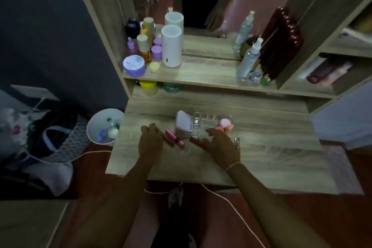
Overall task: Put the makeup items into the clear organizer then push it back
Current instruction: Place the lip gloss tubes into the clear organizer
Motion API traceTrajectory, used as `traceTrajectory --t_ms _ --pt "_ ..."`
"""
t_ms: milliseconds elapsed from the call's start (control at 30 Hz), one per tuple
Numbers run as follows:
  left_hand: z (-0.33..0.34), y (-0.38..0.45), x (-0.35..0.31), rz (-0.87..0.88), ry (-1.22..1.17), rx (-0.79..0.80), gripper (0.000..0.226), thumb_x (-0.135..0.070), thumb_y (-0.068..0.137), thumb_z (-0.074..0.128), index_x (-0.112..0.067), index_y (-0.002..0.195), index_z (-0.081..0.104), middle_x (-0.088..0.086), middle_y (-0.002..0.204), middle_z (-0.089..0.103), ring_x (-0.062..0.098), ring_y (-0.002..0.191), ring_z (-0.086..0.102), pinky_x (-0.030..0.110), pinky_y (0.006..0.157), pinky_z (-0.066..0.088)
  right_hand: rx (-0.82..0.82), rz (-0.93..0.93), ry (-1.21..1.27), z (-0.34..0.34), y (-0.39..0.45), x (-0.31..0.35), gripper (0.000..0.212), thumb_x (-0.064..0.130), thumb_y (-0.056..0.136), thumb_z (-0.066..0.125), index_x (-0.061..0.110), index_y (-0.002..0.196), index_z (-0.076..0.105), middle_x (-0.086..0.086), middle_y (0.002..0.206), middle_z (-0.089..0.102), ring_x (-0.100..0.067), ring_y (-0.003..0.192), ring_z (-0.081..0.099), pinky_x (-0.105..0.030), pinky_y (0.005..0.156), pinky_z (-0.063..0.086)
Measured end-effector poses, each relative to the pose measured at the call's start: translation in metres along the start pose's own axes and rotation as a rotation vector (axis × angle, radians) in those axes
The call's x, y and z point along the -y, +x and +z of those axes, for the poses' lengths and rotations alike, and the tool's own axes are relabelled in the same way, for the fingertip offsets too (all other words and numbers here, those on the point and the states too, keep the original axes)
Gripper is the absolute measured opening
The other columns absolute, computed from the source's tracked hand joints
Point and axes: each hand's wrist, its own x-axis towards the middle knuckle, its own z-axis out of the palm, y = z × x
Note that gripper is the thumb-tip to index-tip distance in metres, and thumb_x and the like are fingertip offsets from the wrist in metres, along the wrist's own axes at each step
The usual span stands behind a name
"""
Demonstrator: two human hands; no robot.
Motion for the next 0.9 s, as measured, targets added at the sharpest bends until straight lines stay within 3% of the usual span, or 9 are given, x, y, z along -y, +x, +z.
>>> traceTrajectory --t_ms 100,167,267,333,567,767,900 --pt "0.008 0.014 -0.001 -0.130 -0.066 0.005 0.033 -0.016 0.095 0.049 -0.007 0.126 0.044 0.020 0.122 0.044 0.039 0.095 0.060 0.044 0.077 0.049 0.059 0.032 -0.045 0.014 0.007 -0.005 0.039 0.032 0.091 0.058 0.012 0.124 0.057 -0.012 0.119 0.063 -0.031 0.111 0.058 -0.041 0.092 0.048" --pt "0.016 0.019 -0.002 -0.130 -0.089 0.014 0.038 -0.019 0.095 0.050 -0.008 0.131 0.041 0.020 0.123 0.043 0.036 0.093 0.060 0.042 0.075 0.049 0.065 0.015 -0.120 0.023 0.009 -0.009 0.029 0.021 0.091 0.058 0.011 0.118 0.060 -0.014 0.114 0.063 -0.032 0.108 0.057 -0.041 0.088 0.047" --pt "0.023 0.028 -0.001 -0.097 -0.092 0.016 0.040 -0.016 0.094 0.053 -0.008 0.132 0.041 0.019 0.123 0.042 0.026 0.083 0.058 0.032 0.068 0.045 0.076 -0.009 -0.196 0.032 0.014 -0.009 0.023 0.020 0.092 0.055 0.012 0.112 0.064 -0.011 0.108 0.063 -0.029 0.103 0.057 -0.039 0.085 0.047" --pt "0.026 0.033 -0.002 -0.122 -0.102 0.020 0.041 -0.015 0.093 0.056 -0.008 0.131 0.042 0.018 0.124 0.041 0.028 0.085 0.059 0.029 0.068 0.041 0.099 0.003 -0.238 0.039 0.016 -0.013 0.025 0.017 0.092 0.052 0.014 0.114 0.063 -0.010 0.109 0.063 -0.028 0.104 0.057 -0.037 0.087 0.047" --pt "0.031 0.041 -0.004 -0.204 -0.171 -0.010 0.032 -0.010 0.087 0.064 -0.007 0.115 0.049 0.016 0.122 0.045 0.033 0.092 0.061 0.040 0.080 0.053 0.126 -0.034 -0.360 0.047 0.016 -0.026 0.036 0.017 0.095 0.046 0.017 0.130 0.054 -0.009 0.122 0.059 -0.026 0.117 0.052 -0.033 0.099 0.041" --pt "0.025 0.053 -0.002 -0.213 -0.205 -0.020 0.027 -0.003 0.081 0.067 -0.007 0.105 0.054 0.016 0.111 0.054 0.019 0.082 0.051 0.029 0.071 0.043 0.206 -0.022 -0.171 0.034 0.013 -0.023 0.041 0.027 0.095 0.048 0.027 0.136 0.047 0.002 0.129 0.052 -0.014 0.120 0.047 -0.024 0.096 0.043" --pt "0.024 0.051 0.000 -0.145 -0.145 0.021 0.028 -0.005 0.082 0.067 -0.006 0.106 0.052 0.015 0.111 0.053 0.026 0.087 0.058 0.028 0.069 0.042 0.126 0.005 0.030 0.025 0.010 -0.016 0.030 0.024 0.091 0.059 0.021 0.122 0.059 0.006 0.104 0.054 -0.011 0.099 0.053 -0.014 0.076 0.034"
